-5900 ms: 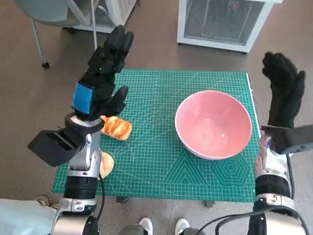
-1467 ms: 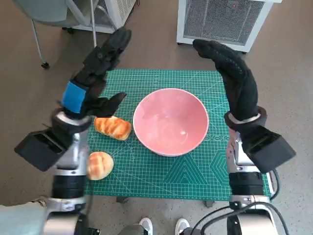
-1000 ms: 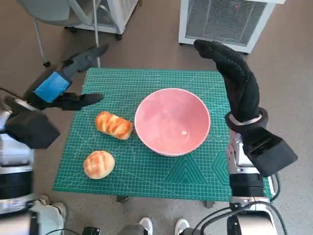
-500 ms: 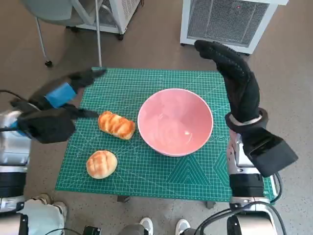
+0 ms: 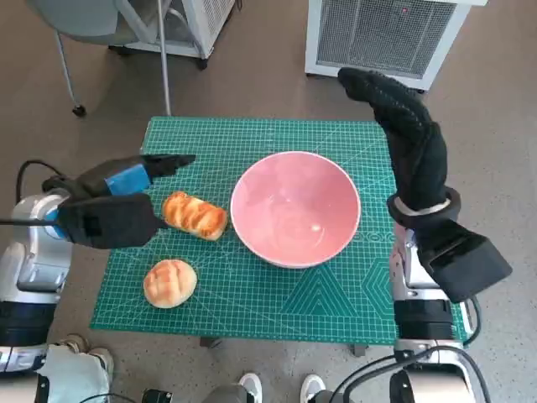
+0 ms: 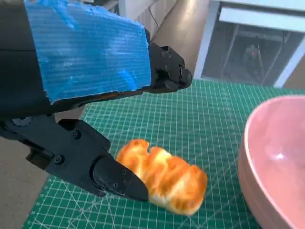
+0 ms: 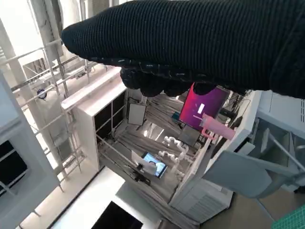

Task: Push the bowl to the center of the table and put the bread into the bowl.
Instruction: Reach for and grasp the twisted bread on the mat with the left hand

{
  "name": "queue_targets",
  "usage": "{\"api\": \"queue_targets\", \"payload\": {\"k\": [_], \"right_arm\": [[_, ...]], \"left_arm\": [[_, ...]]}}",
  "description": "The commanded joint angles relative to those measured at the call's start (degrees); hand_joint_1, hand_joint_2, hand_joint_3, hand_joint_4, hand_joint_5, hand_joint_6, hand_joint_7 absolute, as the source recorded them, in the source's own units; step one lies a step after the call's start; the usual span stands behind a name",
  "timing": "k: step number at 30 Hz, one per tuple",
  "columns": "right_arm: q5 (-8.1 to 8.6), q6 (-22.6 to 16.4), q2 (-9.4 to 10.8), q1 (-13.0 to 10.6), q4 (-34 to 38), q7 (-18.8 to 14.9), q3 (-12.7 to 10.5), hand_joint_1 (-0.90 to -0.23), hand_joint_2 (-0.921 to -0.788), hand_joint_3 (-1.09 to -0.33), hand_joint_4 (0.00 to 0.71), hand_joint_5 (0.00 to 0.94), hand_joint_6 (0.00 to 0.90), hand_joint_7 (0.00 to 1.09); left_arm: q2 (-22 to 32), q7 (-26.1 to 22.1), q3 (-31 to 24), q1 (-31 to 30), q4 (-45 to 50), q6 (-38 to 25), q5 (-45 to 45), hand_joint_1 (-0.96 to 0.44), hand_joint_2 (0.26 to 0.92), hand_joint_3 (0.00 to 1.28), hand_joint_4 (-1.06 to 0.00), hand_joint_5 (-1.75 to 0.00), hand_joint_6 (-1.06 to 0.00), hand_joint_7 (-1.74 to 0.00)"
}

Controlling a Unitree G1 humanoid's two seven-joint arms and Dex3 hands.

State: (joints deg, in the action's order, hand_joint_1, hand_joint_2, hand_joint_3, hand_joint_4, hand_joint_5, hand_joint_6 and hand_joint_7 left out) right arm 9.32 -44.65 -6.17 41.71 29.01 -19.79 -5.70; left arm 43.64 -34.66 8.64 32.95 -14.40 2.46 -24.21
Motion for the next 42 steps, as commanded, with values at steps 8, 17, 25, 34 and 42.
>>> {"api": "queue_targets", "payload": {"k": [8, 17, 25, 34, 42], "right_arm": [[0.40, 1.06, 0.10, -1.61, -0.21, 0.23, 0.24, -0.715, -0.921, -0.798, 0.252, 0.002, -0.001, 0.69], [0.65, 1.31, -0.03, -1.67, -0.35, 0.16, 0.11, -0.707, -0.921, -0.799, 0.254, 0.003, -0.001, 0.69], [0.76, 1.57, 0.13, -1.67, -0.34, 0.06, 0.18, -0.704, -0.921, -0.800, 0.255, 0.003, -0.001, 0.69], [0.93, 1.11, 0.46, -2.08, -0.21, -0.20, 0.35, -0.705, -0.921, -0.795, 0.259, 0.005, -0.001, 0.69], [1.18, 1.25, 0.17, -2.43, -0.99, -0.31, 0.27, -0.700, -0.921, -0.798, 0.258, 0.005, -0.001, 0.69]], "left_arm": [[-1.57, 1.24, 4.99, 0.84, -3.85, 1.65, -3.37, -0.18, 0.743, 0.01, -0.16, -0.01, -0.24, -0.01], [-3.94, 3.65, 8.05, 2.83, -9.73, 3.20, -5.83, -0.18, 0.745, 0.00, -0.19, -0.01, -0.28, -0.02], [-6.64, 8.22, 10.77, 4.13, -16.13, 6.20, -8.44, -0.16, 0.755, 0.01, -0.23, -0.02, -0.32, -0.03], [-9.27, 15.68, 13.84, 6.23, -26.48, 10.83, -11.93, -0.13, 0.791, 0.02, -0.32, -0.04, -0.38, -0.05], [-10.50, 22.35, 17.06, 8.45, -34.94, 13.86, -15.36, -0.08, 0.857, 0.03, -0.48, -0.05, -0.51, -0.08]]}}
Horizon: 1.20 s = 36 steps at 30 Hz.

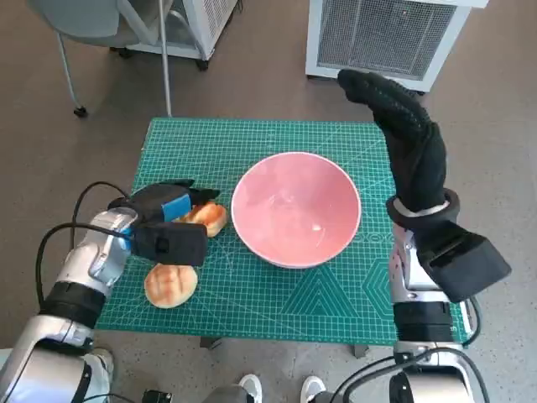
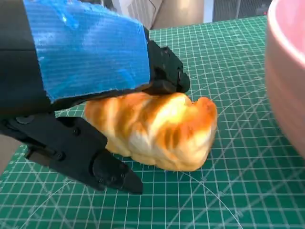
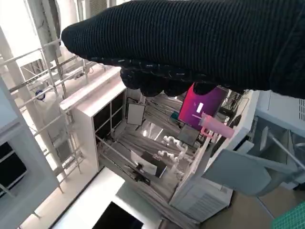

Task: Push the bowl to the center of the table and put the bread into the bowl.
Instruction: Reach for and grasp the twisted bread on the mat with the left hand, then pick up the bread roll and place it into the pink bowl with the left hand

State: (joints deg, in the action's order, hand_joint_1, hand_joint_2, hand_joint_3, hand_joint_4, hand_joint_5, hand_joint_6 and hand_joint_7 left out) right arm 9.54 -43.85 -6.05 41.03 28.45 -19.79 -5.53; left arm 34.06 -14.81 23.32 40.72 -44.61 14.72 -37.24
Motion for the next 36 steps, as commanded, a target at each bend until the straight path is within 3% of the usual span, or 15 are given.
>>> {"api": "queue_targets", "payload": {"k": [1, 6, 7, 8, 11, 13, 21, 27, 36], "right_arm": [[1.03, 0.51, 0.02, -1.78, -0.52, -0.33, 0.08, -0.699, -0.921, -0.799, 0.258, 0.004, -0.001, 0.69], [1.52, 0.54, 0.01, -2.03, -0.78, -0.52, 0.11, -0.698, -0.921, -0.803, 0.255, 0.003, -0.001, 0.69], [1.58, 0.53, 0.02, -2.07, -0.80, -0.54, 0.12, -0.698, -0.921, -0.803, 0.255, 0.003, -0.001, 0.69], [1.67, 0.51, 0.03, -2.12, -0.79, -0.57, 0.14, -0.697, -0.921, -0.804, 0.255, 0.003, -0.001, 0.69], [1.86, 0.47, 0.04, -2.18, -0.79, -0.60, 0.18, -0.696, -0.921, -0.804, 0.257, 0.004, -0.001, 0.69], [1.85, 0.44, 0.09, -2.20, -0.88, -0.51, 0.29, -0.695, -0.921, -0.804, 0.258, 0.004, -0.001, 0.69], [1.93, 0.46, 0.09, -2.53, -1.41, -0.42, 0.40, -0.687, -0.921, -0.806, 0.260, 0.005, -0.001, 0.69], [2.32, 1.03, -0.18, -2.70, -1.85, -0.61, 0.31, -0.683, -0.921, -0.807, 0.259, 0.005, -0.001, 0.68], [2.27, 1.36, -0.41, -2.41, -1.66, -0.50, 0.18, -0.679, -0.921, -0.812, 0.258, 0.004, -0.001, 0.68]], "left_arm": [[-1.00, 3.35, 2.83, 0.96, -5.74, 1.99, -2.83, -0.06, 0.872, 0.04, -0.52, -0.06, -0.55, -0.10], [-0.99, 7.42, 4.85, 2.22, -10.16, 4.24, -4.79, -0.01, 0.910, 0.05, -0.72, -0.11, -0.70, -0.16], [-1.00, 7.99, 5.14, 2.47, -10.91, 4.63, -5.06, -0.01, 0.914, 0.09, -0.68, -0.53, -0.62, -0.56], [-0.99, 8.59, 5.47, 2.72, -11.72, 5.03, -5.34, 0.00, 0.917, 0.13, -0.64, -0.81, -0.56, -0.83], [-1.01, 9.94, 6.33, 3.41, -13.87, 5.85, -5.87, 0.00, 0.919, 0.14, -0.63, -1.13, -0.53, -1.09], [-0.87, 10.41, 6.58, 3.76, -14.98, 6.42, -5.96, 0.00, 0.920, 0.13, -0.64, -1.19, -0.55, -1.14], [1.04, 9.05, 4.59, 4.61, -14.06, 8.33, -3.42, 0.00, 0.920, 0.09, -0.68, -1.16, -0.58, -1.23], [5.08, 5.03, -2.18, 2.29, -0.70, 7.81, 3.11, 0.00, 0.920, 0.08, -0.70, -1.15, -0.59, -1.21], [6.25, 3.92, -13.39, -1.97, 22.40, 3.60, 10.77, 0.00, 0.920, 0.06, -0.73, -1.10, -0.60, -1.22]]}}
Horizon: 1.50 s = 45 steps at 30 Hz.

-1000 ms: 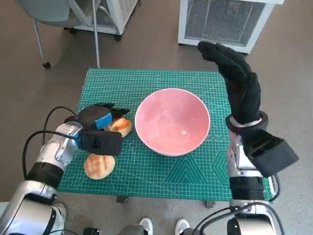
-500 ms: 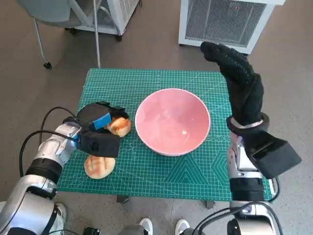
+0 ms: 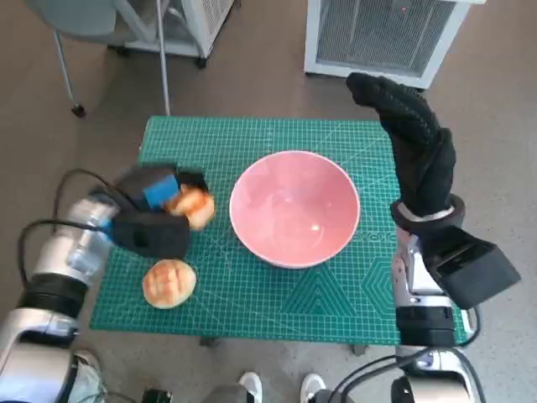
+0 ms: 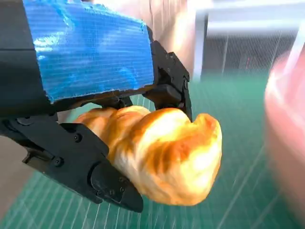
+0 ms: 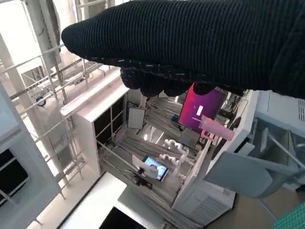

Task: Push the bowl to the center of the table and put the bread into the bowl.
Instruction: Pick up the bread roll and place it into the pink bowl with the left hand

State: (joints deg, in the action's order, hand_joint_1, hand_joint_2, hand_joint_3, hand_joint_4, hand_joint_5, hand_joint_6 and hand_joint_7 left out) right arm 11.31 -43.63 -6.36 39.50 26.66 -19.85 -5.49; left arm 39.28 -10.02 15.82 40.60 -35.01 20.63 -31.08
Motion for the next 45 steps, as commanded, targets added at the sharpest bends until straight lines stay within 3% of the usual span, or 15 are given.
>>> {"api": "queue_targets", "payload": {"k": [1, 7, 15, 27, 30, 31, 32, 33, 35, 39, 45], "right_arm": [[0.51, 1.10, -0.13, -0.84, 0.20, -0.48, 0.12, -0.679, -0.921, -0.812, 0.258, 0.004, -0.001, 0.68], [0.77, 1.02, -0.32, -0.60, 0.54, -0.84, 0.03, -0.674, -0.921, -0.812, 0.260, 0.005, -0.001, 0.68], [0.65, 0.66, -0.62, -0.54, 0.78, -1.09, -0.11, -0.662, -0.921, -0.815, 0.261, 0.006, -0.001, 0.68], [0.54, 0.73, -1.09, -0.97, -0.16, -1.25, -0.45, -0.658, -0.921, -0.821, 0.260, 0.005, -0.001, 0.68], [0.49, 0.83, -1.21, -1.09, -0.54, -1.19, -0.48, -0.658, -0.921, -0.823, 0.259, 0.004, -0.001, 0.68], [0.53, 0.89, -1.27, -1.13, -0.66, -1.20, -0.50, -0.659, -0.921, -0.824, 0.258, 0.004, -0.001, 0.68], [0.58, 0.96, -1.31, -1.18, -0.76, -1.20, -0.53, -0.659, -0.921, -0.824, 0.258, 0.004, -0.001, 0.68], [0.61, 1.01, -1.33, -1.20, -0.82, -1.20, -0.54, -0.659, -0.921, -0.825, 0.258, 0.004, -0.001, 0.68], [0.77, 1.23, -1.37, -1.30, -1.01, -1.21, -0.56, -0.659, -0.921, -0.826, 0.257, 0.004, -0.001, 0.68], [0.96, 2.11, -1.23, -1.81, -2.27, -0.97, -0.44, -0.660, -0.921, -0.827, 0.256, 0.003, -0.001, 0.68], [0.93, 2.63, -1.18, -2.04, -2.89, -0.90, -0.45, -0.661, -0.921, -0.828, 0.255, 0.002, -0.001, 0.68]], "left_arm": [[0.80, -0.79, -6.67, -1.99, 14.81, -2.82, 5.00, 0.00, 0.920, 0.06, -0.73, -1.10, -0.60, -1.22], [-2.51, 0.79, -8.88, -1.64, 25.43, -5.80, 5.00, 0.00, 0.920, 0.06, -0.73, -1.08, -0.59, -1.24], [-8.33, 0.41, -5.54, 0.34, 31.79, -6.21, 3.31, 0.00, 0.920, 0.07, -0.72, -1.09, -0.60, -1.24], [-15.72, -3.33, 2.84, 6.27, 20.83, -3.72, 1.23, 0.00, 0.920, 0.08, -0.70, -1.13, -0.59, -1.22], [-17.15, -6.59, 4.36, 6.03, 19.01, -7.29, 0.93, 0.00, 0.921, 0.12, -0.67, -1.18, -0.53, -1.26], [-17.51, -7.98, 4.84, 5.90, 18.79, -8.88, 0.83, -0.01, 0.898, 0.12, -0.57, -0.92, -0.45, -1.00], [-17.69, -10.20, 5.51, 5.63, 18.82, -11.22, 0.66, -0.02, 0.893, 0.11, -0.55, -0.79, -0.44, -0.88], [-17.79, -11.74, 5.95, 5.44, 18.92, -12.86, 0.52, -0.04, 0.884, 0.09, -0.48, -0.54, -0.39, -0.65], [-17.72, -15.03, 7.11, 5.26, 19.14, -16.00, -0.17, -0.09, 0.864, 0.05, -0.29, -0.23, -0.28, -0.34], [-17.02, -17.37, 9.31, 4.84, 18.45, -16.89, -2.41, -0.21, 0.844, 0.03, -0.12, -0.05, -0.19, -0.14], [-17.00, -17.66, 9.41, 4.64, 18.58, -16.88, -3.08, -0.26, 0.841, 0.02, -0.08, -0.01, -0.17, -0.08]]}}
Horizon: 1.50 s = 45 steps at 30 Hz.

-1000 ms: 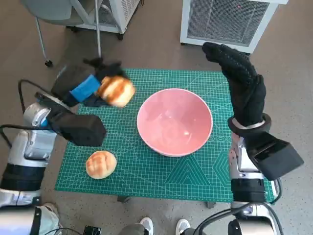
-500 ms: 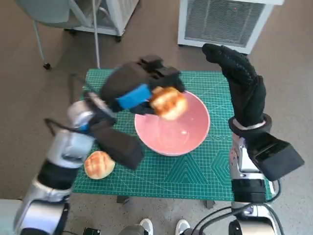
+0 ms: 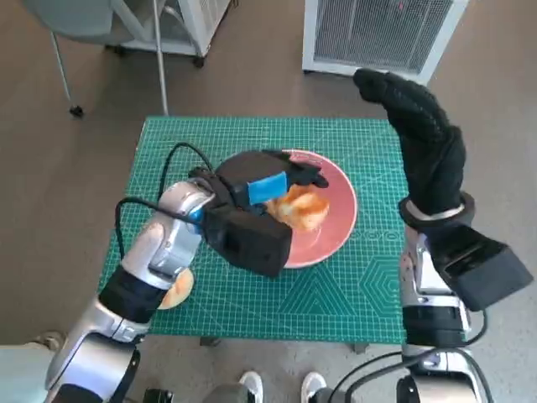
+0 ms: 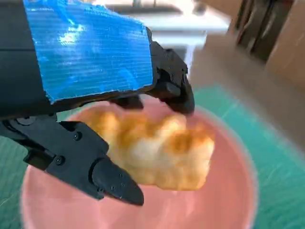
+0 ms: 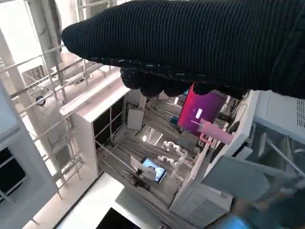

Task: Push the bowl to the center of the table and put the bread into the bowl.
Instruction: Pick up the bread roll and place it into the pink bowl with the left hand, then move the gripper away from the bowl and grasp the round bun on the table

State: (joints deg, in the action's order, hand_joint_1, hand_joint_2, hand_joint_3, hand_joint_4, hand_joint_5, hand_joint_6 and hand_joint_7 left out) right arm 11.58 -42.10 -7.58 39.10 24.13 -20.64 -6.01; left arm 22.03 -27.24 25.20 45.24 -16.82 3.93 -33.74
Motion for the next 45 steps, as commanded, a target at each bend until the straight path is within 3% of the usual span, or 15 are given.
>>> {"api": "queue_targets", "payload": {"k": [1, 4, 8, 12, 17, 26, 32, 38, 45], "right_arm": [[0.66, 1.16, 0.05, -1.66, -0.41, -0.10, 0.07, -0.661, -0.921, -0.829, 0.255, 0.002, -0.001, 0.68], [0.57, 1.30, 0.72, -1.68, -0.23, 0.28, 0.20, -0.669, -0.921, -0.826, 0.255, 0.002, -0.001, 0.68], [-0.19, 0.95, 1.06, -1.74, -0.27, 0.63, 0.38, -0.675, -0.921, -0.822, 0.255, 0.003, -0.001, 0.68], [-0.59, 0.70, 1.23, -1.63, -0.13, 0.96, 0.44, -0.664, -0.921, -0.822, 0.256, 0.003, -0.001, 0.68], [-0.63, 0.38, 1.62, -1.60, 0.13, 1.11, 0.40, -0.651, -0.921, -0.824, 0.256, 0.003, -0.001, 0.68], [-0.55, -0.45, 1.98, -1.32, 1.47, 1.21, 0.47, -0.652, -0.921, -0.823, 0.256, 0.003, -0.001, 0.67], [0.03, -0.40, 2.38, -1.43, 1.42, 0.88, 0.69, -0.652, -0.921, -0.821, 0.266, 0.008, -0.001, 0.67], [0.25, -0.24, 2.58, -1.35, 1.49, 0.70, 0.79, -0.653, -0.921, -0.818, 0.270, 0.011, -0.001, 0.67], [0.72, 0.03, 2.70, -0.82, 2.18, 0.33, 0.78, -0.658, -0.921, -0.814, 0.272, 0.012, -0.001, 0.67]], "left_arm": [[0.24, -0.47, 0.00, -0.01, 0.40, -0.18, -0.45, -0.26, 0.841, 0.02, -0.08, 0.00, -0.17, -0.08], [1.68, 2.66, -1.20, -4.67, 3.10, 2.28, -0.15, -0.29, 0.839, 0.01, -0.06, 0.00, -0.17, -0.07], [4.15, 0.77, -4.08, -8.31, 9.80, 0.97, 1.73, -0.31, 0.837, 0.01, -0.04, 0.00, -0.16, -0.06], [7.24, -2.88, -10.51, -13.87, 20.89, -1.85, 7.20, -0.30, 0.836, 0.01, -0.05, 0.00, -0.16, -0.06], [11.87, -3.49, -19.56, -21.10, 30.43, -2.08, 11.36, -0.30, 0.835, 0.00, -0.05, 0.00, -0.17, -0.06], [19.10, -3.48, -35.98, -33.91, 37.96, 2.03, 17.99, -0.31, 0.834, 0.00, -0.03, -0.01, -0.18, -0.05], [23.01, -4.97, -43.74, -41.77, 37.78, 4.65, 20.86, -0.36, 0.831, 0.00, -0.05, -0.01, -0.20, -0.05], [25.35, -7.46, -47.94, -47.95, 35.90, 7.96, 24.12, -0.37, 0.814, 0.00, -0.07, -0.02, -0.25, -0.07], [26.59, -9.84, -46.71, -52.11, 35.28, 7.73, 24.05, -0.37, 0.789, 0.00, -0.11, -0.02, -0.28, -0.07]]}}
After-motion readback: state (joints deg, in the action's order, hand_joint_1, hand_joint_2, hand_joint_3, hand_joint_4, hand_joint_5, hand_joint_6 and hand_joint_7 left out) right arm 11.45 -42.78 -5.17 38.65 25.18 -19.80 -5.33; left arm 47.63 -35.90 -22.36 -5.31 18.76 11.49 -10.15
